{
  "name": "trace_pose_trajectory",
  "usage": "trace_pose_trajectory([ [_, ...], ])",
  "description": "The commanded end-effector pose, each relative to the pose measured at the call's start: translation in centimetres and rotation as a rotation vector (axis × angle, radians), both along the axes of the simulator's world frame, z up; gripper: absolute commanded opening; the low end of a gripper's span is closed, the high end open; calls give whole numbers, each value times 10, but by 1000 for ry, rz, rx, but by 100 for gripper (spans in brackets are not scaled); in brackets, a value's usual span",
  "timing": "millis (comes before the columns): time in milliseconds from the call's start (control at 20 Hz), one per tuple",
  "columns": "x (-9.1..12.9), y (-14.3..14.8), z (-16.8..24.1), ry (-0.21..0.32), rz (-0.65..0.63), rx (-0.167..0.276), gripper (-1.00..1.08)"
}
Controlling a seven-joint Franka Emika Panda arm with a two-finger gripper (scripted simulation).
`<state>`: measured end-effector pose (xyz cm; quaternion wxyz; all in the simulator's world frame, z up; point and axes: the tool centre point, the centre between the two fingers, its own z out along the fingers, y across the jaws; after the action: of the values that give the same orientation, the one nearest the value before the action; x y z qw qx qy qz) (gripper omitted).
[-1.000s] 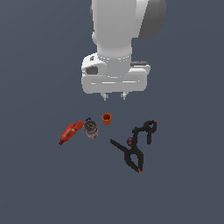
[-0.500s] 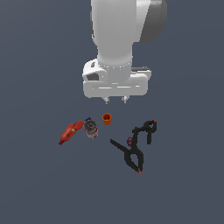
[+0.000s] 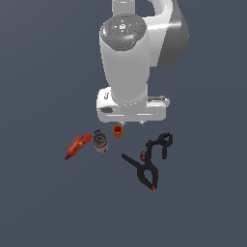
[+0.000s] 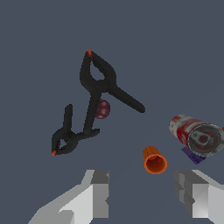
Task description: Pick up a designated object from a clutter of objects.
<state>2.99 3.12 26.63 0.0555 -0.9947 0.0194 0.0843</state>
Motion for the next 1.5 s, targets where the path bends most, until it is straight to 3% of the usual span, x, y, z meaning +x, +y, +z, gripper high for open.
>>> trace_pose_trajectory([
  [0, 5, 7, -15, 53, -20, 25, 28],
  [850, 20, 59, -121, 422, -137, 214, 28],
  [1150, 19, 71, -144, 506, -158, 260, 28],
  [1450, 18, 76, -155, 547, -167, 283, 28],
])
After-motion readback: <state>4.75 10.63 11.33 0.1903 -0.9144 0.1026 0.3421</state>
